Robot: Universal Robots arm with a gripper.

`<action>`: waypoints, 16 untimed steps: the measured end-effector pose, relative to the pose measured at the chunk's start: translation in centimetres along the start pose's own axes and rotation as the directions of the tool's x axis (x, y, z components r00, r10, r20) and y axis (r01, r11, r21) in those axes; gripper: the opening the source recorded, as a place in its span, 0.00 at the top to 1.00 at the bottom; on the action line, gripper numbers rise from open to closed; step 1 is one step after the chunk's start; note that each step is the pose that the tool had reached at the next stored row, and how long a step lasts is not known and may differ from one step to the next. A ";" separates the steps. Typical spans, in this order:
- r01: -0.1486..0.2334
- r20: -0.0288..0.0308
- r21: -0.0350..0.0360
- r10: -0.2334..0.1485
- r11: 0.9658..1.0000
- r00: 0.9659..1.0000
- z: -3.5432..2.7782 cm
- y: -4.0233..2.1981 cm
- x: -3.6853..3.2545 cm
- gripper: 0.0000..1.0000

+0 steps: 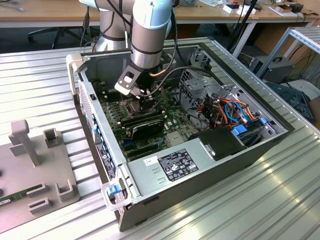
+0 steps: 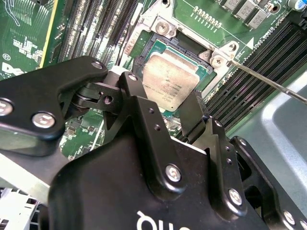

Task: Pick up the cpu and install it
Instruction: 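Place the cpu into insertion slot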

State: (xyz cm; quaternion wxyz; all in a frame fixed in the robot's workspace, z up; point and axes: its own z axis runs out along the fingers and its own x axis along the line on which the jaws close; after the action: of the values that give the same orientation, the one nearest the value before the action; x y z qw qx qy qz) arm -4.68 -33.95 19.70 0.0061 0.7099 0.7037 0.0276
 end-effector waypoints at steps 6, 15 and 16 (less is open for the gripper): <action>0.000 -0.001 -0.001 0.000 1.000 1.000 0.05 0.01 0.02 0.45; 0.000 0.000 0.000 0.000 1.000 1.000 -0.43 0.02 0.01 0.39; 0.000 0.000 0.000 0.000 1.000 1.000 -0.67 0.03 0.02 0.39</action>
State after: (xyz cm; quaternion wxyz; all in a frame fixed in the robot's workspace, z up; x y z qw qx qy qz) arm -4.69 -33.95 20.36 0.0061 0.7099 0.7037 0.0276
